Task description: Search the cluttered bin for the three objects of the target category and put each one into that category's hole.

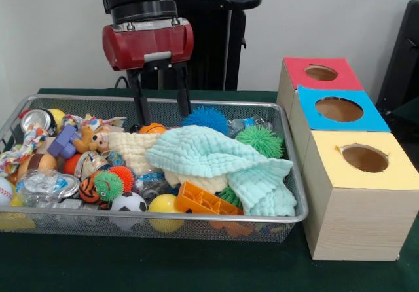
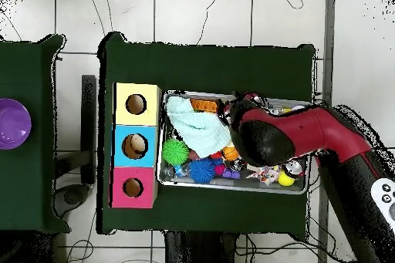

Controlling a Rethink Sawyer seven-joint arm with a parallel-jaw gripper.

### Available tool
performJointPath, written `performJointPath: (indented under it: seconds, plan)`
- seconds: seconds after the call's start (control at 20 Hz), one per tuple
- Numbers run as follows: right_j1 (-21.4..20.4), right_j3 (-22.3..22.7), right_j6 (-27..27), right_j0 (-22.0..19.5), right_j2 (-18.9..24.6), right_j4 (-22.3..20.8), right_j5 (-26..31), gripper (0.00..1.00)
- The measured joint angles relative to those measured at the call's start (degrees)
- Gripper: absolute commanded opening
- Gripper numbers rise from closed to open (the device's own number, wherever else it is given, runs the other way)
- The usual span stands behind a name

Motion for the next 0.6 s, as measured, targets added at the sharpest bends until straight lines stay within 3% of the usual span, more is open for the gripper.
performJointPath:
  seconds: [0.2, 0.35, 0.6]
  plan:
    - [1.93, -0.03, -0.98, -1.67, 2.3, 4.84, 3.16, 1.0]
    - [4.73, -0.06, -3.72, -3.81, 4.65, 9.99, 9.63, 1.0]
    - [6.51, -0.06, -6.49, -4.78, 5.61, 11.46, 14.04, 1.0]
